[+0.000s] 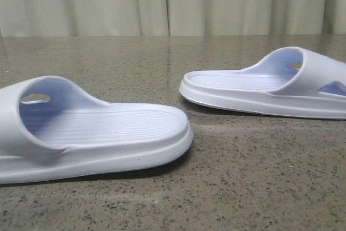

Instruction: Insert blue slippers together front up

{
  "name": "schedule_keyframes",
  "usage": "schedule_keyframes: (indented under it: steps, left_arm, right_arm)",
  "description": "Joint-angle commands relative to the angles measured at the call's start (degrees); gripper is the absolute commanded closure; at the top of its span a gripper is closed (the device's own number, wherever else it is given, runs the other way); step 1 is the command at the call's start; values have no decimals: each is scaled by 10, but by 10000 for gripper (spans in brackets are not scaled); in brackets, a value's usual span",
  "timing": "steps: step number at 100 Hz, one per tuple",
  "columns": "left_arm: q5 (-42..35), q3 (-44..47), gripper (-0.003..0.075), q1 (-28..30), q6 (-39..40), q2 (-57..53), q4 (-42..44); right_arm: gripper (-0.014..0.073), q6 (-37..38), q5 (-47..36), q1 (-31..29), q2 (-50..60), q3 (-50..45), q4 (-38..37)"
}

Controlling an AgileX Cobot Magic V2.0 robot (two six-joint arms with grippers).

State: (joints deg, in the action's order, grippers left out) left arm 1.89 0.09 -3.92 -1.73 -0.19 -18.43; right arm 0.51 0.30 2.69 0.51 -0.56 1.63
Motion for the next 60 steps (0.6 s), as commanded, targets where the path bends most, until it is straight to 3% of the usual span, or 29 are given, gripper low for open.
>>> schedule_keyframes:
  steps: [1,13,30,60]
  left_arm:
    - [-46,3,705,1,6,-17,-102]
    - [-1,-25,705,1,6,-17,-113]
    - [130,-120,705,1,6,4,-120]
    - [314,-311,705,1,6,149,-80]
  right_arm:
    - [700,-1,-35,-3,13,-3,13]
    - [700,-1,13,-3,13,31,23]
    - [700,-1,113,-3,-1,110,60]
    - [693,-1,284,-3,-96,285,60]
